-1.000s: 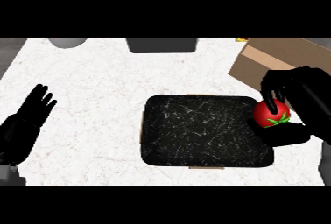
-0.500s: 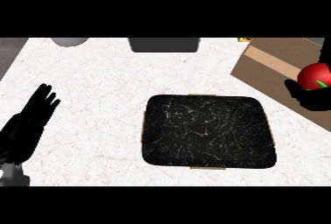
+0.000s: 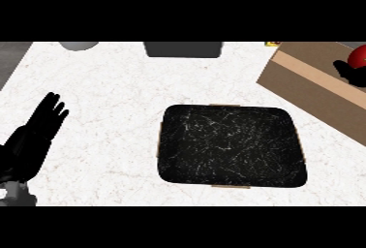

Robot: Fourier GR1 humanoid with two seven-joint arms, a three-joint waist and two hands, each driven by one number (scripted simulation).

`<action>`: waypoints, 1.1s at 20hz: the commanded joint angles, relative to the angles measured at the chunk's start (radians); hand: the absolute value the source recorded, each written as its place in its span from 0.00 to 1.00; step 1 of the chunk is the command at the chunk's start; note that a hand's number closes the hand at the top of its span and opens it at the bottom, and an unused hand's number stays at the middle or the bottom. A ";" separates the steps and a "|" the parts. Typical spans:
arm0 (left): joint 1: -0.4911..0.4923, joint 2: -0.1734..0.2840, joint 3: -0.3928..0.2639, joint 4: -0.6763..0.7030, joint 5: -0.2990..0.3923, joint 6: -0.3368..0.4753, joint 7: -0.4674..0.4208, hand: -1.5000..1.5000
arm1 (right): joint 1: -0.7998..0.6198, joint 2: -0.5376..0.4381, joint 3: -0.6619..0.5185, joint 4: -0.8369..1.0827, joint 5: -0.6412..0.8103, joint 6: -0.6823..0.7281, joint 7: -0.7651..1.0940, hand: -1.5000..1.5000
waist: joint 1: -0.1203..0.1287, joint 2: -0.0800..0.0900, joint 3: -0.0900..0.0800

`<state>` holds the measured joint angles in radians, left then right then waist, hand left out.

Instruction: Pick the tomato from the tray and place it in the cardboard box

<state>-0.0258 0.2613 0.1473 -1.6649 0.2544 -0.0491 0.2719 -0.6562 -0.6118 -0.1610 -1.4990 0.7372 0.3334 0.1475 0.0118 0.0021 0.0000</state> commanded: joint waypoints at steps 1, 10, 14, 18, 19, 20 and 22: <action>0.004 -0.022 -0.007 -0.041 -0.016 0.030 0.031 0.50 | -0.003 0.016 0.004 0.177 0.062 -0.144 -0.145 1.00 | 0.003 0.001 0.000; -0.045 -0.030 0.001 0.059 -0.044 0.002 -0.030 0.50 | -0.043 0.027 -0.013 0.521 0.081 -0.256 -0.360 1.00 | 0.001 0.004 0.001; -0.001 -0.025 -0.005 -0.003 -0.007 -0.027 0.021 0.50 | -0.078 0.058 0.007 0.653 0.082 -0.178 -0.327 1.00 | 0.010 0.004 0.001; -0.007 0.010 0.042 0.022 0.018 -0.056 0.014 0.50 | -0.118 0.039 -0.022 0.799 0.105 -0.176 -0.272 0.00 | 0.012 0.004 0.001; -0.001 -0.024 0.012 0.000 -0.012 -0.031 -0.002 0.50 | -0.142 0.050 -0.019 0.881 0.124 -0.234 -0.325 0.00 | 0.017 0.006 0.001; -0.026 0.027 0.053 0.027 0.020 -0.069 0.020 0.50 | -0.128 0.008 -0.031 0.900 0.109 -0.211 -0.401 0.00 | 0.011 0.005 0.001; -0.020 -0.004 0.048 0.065 0.011 -0.071 -0.031 0.50 | -0.136 0.011 -0.037 0.905 0.084 -0.190 -0.469 0.00 | 0.004 0.003 0.000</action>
<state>-0.0411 0.2537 0.1760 -1.6352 0.2540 -0.0962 0.2642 -0.7686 -0.5849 -0.1844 -0.6757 0.8371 0.1254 -0.2315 0.0212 0.0070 0.0009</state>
